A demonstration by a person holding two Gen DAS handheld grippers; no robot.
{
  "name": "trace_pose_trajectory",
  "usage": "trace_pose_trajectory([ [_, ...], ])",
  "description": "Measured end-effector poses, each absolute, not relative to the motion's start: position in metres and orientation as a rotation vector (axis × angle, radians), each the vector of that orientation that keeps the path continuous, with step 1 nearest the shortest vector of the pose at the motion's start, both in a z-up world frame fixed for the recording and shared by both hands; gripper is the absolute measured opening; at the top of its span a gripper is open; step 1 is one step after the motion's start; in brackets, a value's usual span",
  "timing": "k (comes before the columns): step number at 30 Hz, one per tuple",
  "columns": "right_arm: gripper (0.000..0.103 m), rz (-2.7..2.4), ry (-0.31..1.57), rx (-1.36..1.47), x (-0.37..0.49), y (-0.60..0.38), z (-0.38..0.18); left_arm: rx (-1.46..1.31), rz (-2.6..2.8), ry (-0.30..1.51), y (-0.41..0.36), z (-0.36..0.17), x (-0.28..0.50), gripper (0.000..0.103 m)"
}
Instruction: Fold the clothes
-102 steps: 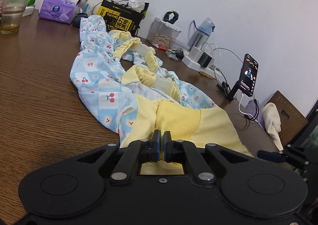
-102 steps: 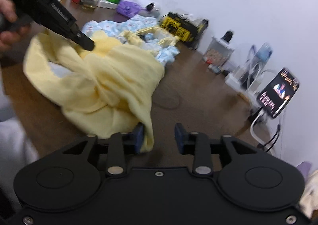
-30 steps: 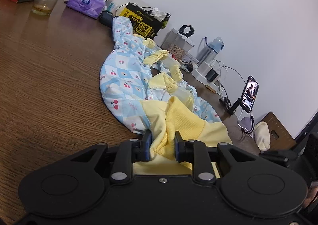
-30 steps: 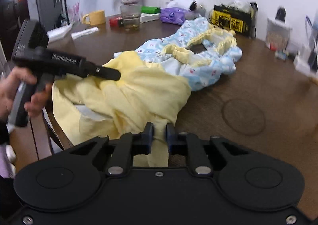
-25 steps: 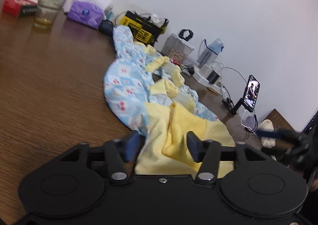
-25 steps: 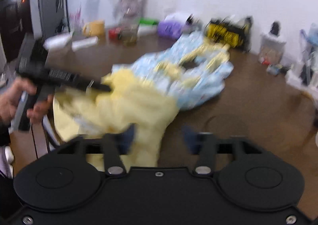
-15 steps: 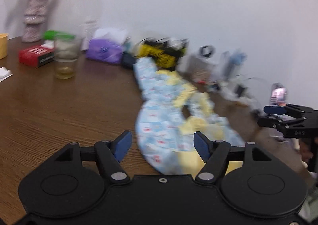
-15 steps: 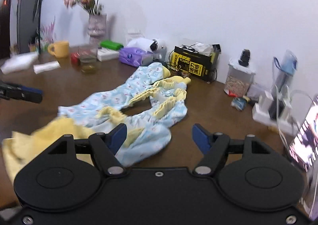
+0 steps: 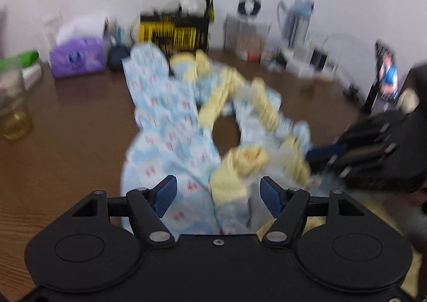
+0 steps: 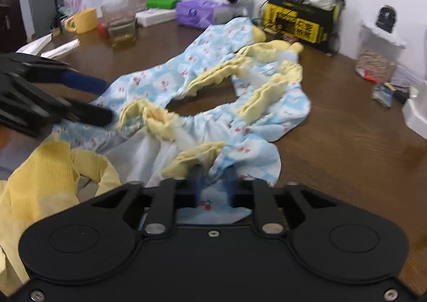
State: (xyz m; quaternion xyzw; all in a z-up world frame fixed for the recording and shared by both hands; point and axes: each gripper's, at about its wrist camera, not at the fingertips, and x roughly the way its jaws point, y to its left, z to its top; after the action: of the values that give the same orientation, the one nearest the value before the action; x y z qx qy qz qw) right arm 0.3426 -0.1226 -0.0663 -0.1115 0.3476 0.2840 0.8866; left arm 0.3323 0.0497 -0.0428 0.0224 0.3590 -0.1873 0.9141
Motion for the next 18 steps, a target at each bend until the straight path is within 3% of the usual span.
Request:
trace_pose_trajectory([
  [1,0.005,0.59,0.714,-0.224,0.342,-0.123,-0.064,0.035,-0.387,0.724,0.052,-0.046,0.329,0.065],
  [2,0.005,0.596,0.679,-0.206,0.339,-0.124,-0.054,0.021,-0.388,0.71,0.054,-0.049,0.326,0.056],
  [3,0.005,0.606,0.657,-0.192,0.337,-0.123,-0.046,0.001,-0.386,0.699,0.057,-0.048,0.324,0.041],
  [5,0.005,0.64,0.62,-0.167,0.335,-0.119,-0.031,-0.034,-0.358,0.674,0.063,-0.047,0.321,0.027],
  [10,0.012,0.686,0.649,-0.323,0.333,-0.085,-0.051,-0.114,-0.3,0.643,0.086,-0.042,0.313,0.023],
  [14,0.035,0.655,0.644,-0.354,0.318,-0.091,-0.064,-0.115,-0.262,0.641,0.09,-0.047,0.31,0.02],
  [15,0.053,0.651,0.632,-0.317,0.312,-0.099,-0.06,-0.134,-0.253,0.633,0.093,-0.047,0.31,0.02],
  [17,0.074,0.652,0.602,-0.257,0.301,-0.114,-0.054,-0.196,-0.243,0.623,0.103,-0.047,0.31,0.02],
  [18,0.074,0.657,0.606,-0.26,0.296,-0.117,-0.055,-0.215,-0.239,0.624,0.106,-0.048,0.31,0.02],
])
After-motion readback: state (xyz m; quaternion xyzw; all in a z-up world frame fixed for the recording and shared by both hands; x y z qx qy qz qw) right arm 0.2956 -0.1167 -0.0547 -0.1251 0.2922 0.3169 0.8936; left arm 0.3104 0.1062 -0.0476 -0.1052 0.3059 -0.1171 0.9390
